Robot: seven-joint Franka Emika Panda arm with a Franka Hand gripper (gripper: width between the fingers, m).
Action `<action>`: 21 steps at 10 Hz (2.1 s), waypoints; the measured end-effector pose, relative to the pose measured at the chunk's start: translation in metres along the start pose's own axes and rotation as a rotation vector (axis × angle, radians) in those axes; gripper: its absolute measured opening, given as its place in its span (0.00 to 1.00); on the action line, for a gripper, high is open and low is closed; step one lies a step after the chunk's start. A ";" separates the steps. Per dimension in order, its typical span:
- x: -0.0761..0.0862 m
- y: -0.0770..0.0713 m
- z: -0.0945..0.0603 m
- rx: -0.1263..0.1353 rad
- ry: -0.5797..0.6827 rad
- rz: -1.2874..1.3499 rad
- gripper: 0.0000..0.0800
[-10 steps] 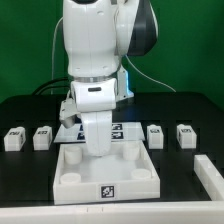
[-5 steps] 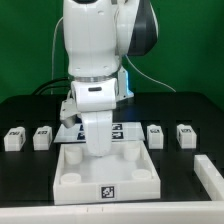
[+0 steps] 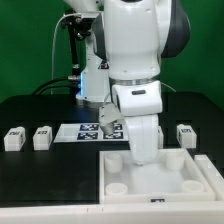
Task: Assemble one leg
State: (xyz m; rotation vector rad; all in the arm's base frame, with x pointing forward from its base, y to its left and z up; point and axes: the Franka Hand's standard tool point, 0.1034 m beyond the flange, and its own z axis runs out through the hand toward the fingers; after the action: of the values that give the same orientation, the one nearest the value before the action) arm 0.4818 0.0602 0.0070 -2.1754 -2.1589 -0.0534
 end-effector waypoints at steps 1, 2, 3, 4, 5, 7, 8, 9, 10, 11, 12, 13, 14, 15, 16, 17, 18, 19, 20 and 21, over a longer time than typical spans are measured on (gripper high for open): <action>0.005 0.003 0.001 -0.003 0.004 0.000 0.08; 0.005 0.005 0.002 -0.004 0.006 0.001 0.08; 0.006 0.005 0.002 -0.006 0.006 0.002 0.08; 0.006 0.005 0.002 -0.012 0.007 0.005 0.08; 0.006 0.005 0.002 -0.011 0.007 0.006 0.07; 0.005 0.005 0.002 -0.011 0.007 0.008 0.34; 0.004 0.005 0.002 -0.011 0.007 0.008 0.34; 0.004 0.005 0.002 -0.011 0.007 0.009 0.57; 0.004 0.005 0.002 -0.011 0.007 0.010 0.72; 0.004 0.005 0.002 -0.011 0.007 0.010 0.72; 0.003 0.005 0.002 -0.011 0.007 0.010 0.80; 0.003 0.005 0.002 -0.011 0.007 0.011 0.81; 0.003 0.005 0.002 -0.011 0.007 0.011 0.81; 0.003 0.005 0.002 -0.011 0.007 0.011 0.81; 0.003 0.005 0.002 -0.012 0.007 0.011 0.81; 0.005 0.006 0.000 -0.015 0.007 0.042 0.81; 0.011 0.003 -0.017 -0.036 0.002 0.113 0.81; 0.021 -0.005 -0.036 -0.058 -0.005 0.204 0.81; 0.031 -0.013 -0.046 -0.067 -0.010 0.231 0.81; 0.046 -0.015 -0.054 -0.078 -0.001 0.383 0.81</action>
Offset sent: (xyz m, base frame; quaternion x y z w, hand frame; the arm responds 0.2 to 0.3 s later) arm -0.0002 0.0047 -0.0036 -0.0241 -0.0042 0.0003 0.9997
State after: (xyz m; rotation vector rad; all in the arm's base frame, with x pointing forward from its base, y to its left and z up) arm 0.4684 0.1019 0.0649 -2.5903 -1.7286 -0.1143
